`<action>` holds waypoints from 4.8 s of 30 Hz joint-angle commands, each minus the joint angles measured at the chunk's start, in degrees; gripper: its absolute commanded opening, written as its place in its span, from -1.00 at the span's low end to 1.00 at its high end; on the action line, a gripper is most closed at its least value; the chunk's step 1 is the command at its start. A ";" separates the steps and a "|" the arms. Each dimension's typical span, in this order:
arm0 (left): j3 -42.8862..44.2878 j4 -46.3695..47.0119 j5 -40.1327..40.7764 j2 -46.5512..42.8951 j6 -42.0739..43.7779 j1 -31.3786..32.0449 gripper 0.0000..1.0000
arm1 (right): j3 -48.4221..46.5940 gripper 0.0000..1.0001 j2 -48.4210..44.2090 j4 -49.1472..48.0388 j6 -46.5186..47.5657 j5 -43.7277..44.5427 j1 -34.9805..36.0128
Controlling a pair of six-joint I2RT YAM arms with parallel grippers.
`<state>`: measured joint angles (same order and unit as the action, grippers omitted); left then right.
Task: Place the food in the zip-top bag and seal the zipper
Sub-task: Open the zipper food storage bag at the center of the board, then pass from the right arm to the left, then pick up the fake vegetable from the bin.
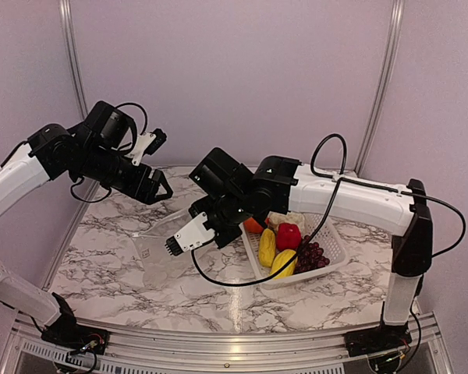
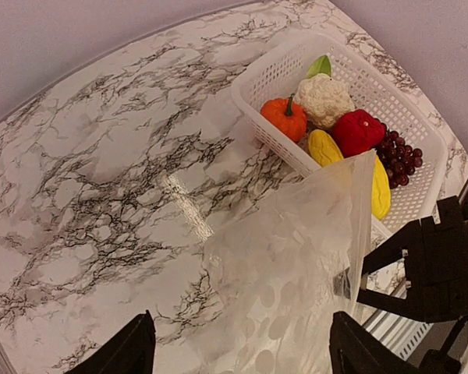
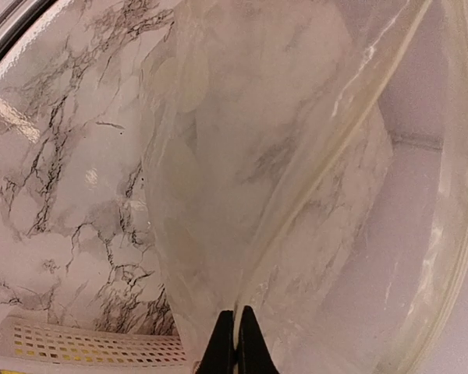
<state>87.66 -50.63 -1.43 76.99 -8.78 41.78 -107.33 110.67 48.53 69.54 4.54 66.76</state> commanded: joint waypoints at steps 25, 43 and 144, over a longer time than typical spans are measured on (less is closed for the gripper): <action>3.82 -5.66 -2.70 9.77 2.72 6.34 0.02 | -0.44 -1.00 -0.93 1.33 -0.42 1.00 0.95; 2.14 -6.05 -3.67 10.28 3.50 6.01 -0.42 | -1.27 -1.00 -2.71 2.18 -0.70 0.72 0.94; 6.54 1.49 33.83 13.58 4.75 4.28 -1.00 | 20.83 0.34 -20.17 -13.40 -34.29 -31.05 -34.77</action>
<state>95.37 -51.16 26.81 91.98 -5.06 44.99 -91.85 90.19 40.21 43.66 -26.65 36.99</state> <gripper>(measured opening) 0.012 0.651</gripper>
